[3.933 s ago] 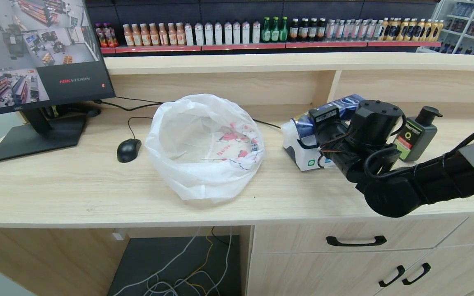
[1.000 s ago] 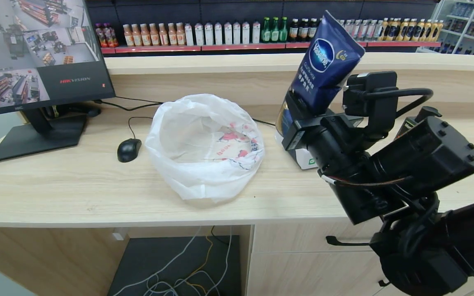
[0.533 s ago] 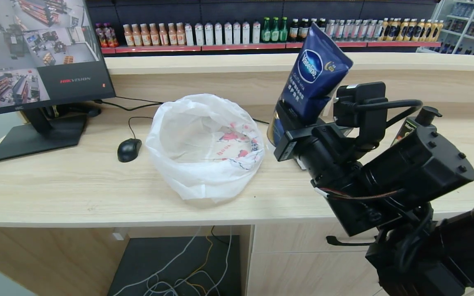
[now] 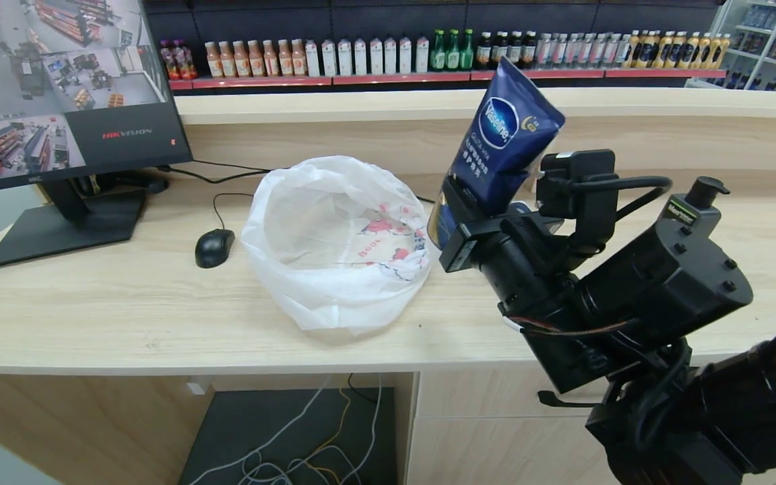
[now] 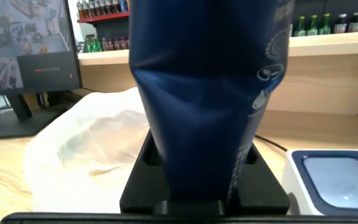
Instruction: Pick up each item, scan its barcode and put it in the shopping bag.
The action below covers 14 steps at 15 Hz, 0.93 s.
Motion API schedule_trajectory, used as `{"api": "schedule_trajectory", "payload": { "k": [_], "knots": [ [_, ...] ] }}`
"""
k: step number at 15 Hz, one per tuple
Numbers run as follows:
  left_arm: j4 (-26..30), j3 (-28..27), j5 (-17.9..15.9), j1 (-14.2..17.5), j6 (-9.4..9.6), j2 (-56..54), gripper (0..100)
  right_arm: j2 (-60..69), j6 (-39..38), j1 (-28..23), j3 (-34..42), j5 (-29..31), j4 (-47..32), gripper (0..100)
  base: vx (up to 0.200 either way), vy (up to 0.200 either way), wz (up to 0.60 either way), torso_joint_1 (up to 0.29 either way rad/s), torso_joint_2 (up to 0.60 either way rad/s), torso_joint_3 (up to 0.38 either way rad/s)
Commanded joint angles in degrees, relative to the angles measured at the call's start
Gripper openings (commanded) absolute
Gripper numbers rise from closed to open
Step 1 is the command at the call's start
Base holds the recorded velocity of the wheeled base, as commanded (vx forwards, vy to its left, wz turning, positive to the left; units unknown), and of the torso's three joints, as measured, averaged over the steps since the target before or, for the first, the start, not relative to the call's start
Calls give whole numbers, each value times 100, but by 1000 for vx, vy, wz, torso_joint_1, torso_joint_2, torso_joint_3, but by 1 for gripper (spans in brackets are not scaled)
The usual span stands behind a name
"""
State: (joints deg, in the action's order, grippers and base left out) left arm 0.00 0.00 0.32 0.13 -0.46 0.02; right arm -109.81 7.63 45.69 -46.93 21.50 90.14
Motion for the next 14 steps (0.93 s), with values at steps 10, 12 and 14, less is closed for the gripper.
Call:
{"api": "schedule_trajectory", "payload": {
  "k": [10,12,14],
  "knots": [
    [0,0,3,-5,-24,-2,100,-172,19,10,-44,3,-14,0,0,200,0,3,3,2],
    [0,0,3,-5,-15,-2,100,-304,63,1,-272,3,-14,0,0,200,0,2,2,5],
    [0,0,3,-5,11,-2,100,-436,116,-148,-404,3,-14,0,0,0,0,0,0,0]
  ]
}}
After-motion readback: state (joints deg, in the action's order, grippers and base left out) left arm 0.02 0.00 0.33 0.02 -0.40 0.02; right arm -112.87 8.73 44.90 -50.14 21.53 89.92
